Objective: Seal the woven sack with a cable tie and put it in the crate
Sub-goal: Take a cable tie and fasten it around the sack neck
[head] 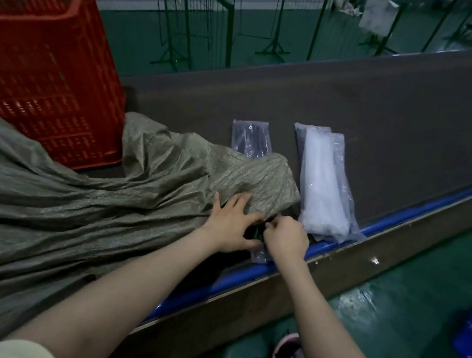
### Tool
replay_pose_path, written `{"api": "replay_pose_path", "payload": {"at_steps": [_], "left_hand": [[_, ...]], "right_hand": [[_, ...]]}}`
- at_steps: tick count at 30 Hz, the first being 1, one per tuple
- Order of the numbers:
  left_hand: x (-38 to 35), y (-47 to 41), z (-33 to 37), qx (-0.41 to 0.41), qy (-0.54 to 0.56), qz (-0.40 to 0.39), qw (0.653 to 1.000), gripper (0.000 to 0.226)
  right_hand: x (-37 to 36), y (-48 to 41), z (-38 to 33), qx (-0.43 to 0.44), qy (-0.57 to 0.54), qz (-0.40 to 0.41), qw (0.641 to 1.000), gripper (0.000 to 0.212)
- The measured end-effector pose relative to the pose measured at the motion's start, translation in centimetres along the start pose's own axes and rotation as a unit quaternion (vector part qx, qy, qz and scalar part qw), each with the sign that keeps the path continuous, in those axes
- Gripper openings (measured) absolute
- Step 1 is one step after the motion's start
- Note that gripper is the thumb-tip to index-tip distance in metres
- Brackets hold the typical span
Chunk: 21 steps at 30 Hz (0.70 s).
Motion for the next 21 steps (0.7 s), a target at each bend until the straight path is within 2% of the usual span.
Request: {"api": "replay_pose_path", "payload": {"at_steps": [3, 5, 8, 11, 13, 15, 18, 21], "left_hand": [[0.0, -0.1, 0.8, 0.012, 0.022, 0.016, 1.000, 0.066], [-0.1, -0.1, 0.8, 0.013, 0.011, 0.031, 0.999, 0.061], [0.4, -0.3, 0.6, 0.041, 0.056, 0.049, 0.996, 0.054], [1.9, -0.7, 0.9, 0.027, 0.113, 0.120, 0.986, 0.042], [3.4, -0.7, 1.2, 0.012, 0.162, 0.177, 0.971, 0.034], [5.2, -0.4, 1.0, 0.046, 0.265, 0.220, 0.938, 0.032], [7.7, -0.2, -0.1, 0.121, 0.412, 0.261, 0.865, 0.023], [9.3, -0.3, -2.6, 0.199, 0.531, 0.293, 0.770, 0.012]], "right_hand": [[0.6, 0.9, -0.4, 0.008, -0.051, 0.035, 0.998, 0.023], [1.0, 1.5, -0.2, 0.007, -0.098, 0.038, 0.994, 0.022], [2.3, 2.3, -0.4, 0.030, -0.172, 0.069, 0.982, 0.021], [4.3, 2.4, -2.1, 0.089, -0.245, 0.117, 0.958, 0.017], [5.6, 2.1, -3.4, 0.103, -0.329, 0.130, 0.930, 0.022], [6.1, 1.7, -4.2, 0.110, -0.399, 0.119, 0.903, 0.031], [5.1, 1.5, -4.1, 0.105, -0.420, 0.106, 0.895, 0.040], [3.2, 1.5, -4.2, 0.086, -0.402, 0.085, 0.907, 0.017]]}}
Point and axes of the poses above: each hand's wrist, its own y-axis away from the middle knuckle, its own x-axis out of the back of the hand, z = x × y, the point moved 5 cm from there along -y, towards the middle knuckle, and after that the axes turned 12 degrees about z, right-handed, at the moved point
